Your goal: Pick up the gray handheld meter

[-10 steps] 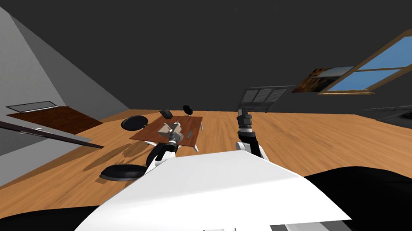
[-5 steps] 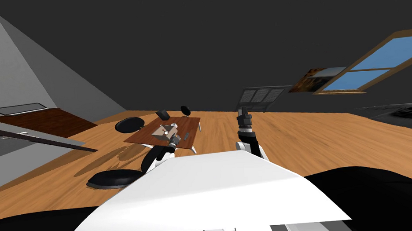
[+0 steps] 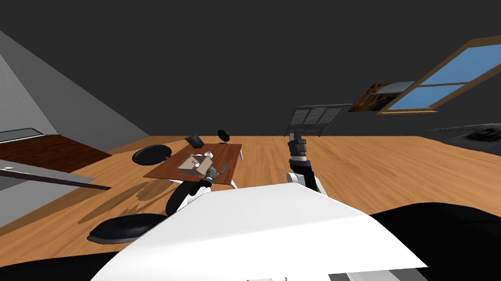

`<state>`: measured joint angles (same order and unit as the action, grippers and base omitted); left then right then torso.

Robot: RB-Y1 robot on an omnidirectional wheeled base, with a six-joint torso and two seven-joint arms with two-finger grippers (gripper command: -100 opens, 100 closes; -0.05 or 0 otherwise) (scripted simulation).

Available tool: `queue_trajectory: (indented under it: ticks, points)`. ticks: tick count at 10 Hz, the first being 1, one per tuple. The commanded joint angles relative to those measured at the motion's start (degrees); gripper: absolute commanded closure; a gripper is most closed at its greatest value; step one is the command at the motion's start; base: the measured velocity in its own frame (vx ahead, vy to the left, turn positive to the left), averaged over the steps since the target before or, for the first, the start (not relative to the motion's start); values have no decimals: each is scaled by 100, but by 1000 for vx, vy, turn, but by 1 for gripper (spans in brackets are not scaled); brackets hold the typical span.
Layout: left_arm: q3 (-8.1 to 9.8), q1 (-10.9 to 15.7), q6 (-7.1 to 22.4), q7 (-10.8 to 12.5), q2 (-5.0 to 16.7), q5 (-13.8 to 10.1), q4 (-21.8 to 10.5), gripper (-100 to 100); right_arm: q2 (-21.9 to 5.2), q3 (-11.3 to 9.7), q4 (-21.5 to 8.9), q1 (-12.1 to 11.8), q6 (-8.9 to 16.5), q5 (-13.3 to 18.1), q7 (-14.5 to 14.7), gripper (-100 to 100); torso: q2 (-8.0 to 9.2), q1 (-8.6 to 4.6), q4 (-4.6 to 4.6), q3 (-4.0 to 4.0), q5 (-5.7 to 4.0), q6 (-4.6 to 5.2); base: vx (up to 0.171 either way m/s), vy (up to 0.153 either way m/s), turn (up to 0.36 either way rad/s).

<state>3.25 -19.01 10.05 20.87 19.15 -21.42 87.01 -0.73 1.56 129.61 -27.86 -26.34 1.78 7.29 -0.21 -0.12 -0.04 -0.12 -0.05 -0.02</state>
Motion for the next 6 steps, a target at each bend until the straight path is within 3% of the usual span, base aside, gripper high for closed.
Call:
queue_trajectory:
  ticks: [1, 3, 4, 5, 6]
  points:
    - [26, 68, 223, 108, 135, -200, -286, -100, 0, 0, 0, 0, 0, 0, 0, 0, 0, 0, 0, 0, 0, 0, 77, -71, -64]
    - [26, 68, 223, 108, 135, -200, -447, -100, 0, 0, 0, 0, 0, 0, 0, 0, -1, -10, 0, -1, -2, -1, 51, -50, -5]
    - [64, 144, 451, 183, 200, -341, -695, -100, 0, 0, 0, 0, 0, 0, 0, 0, 8, 2, 2, 5, -1, 0, 75, -25, -55]
    - [64, 144, 451, 183, 200, -341, -781, -100, 0, 0, 0, 0, 0, 0, 0, 0, -1, 7, 0, 0, 1, 0, 85, -13, -38]
    - [101, 221, 632, 259, 263, -482, -1073, -100, 0, 0, 0, 0, 0, 0, 0, 0, -4, 10, -1, -2, 2, -1, 110, -21, -54]
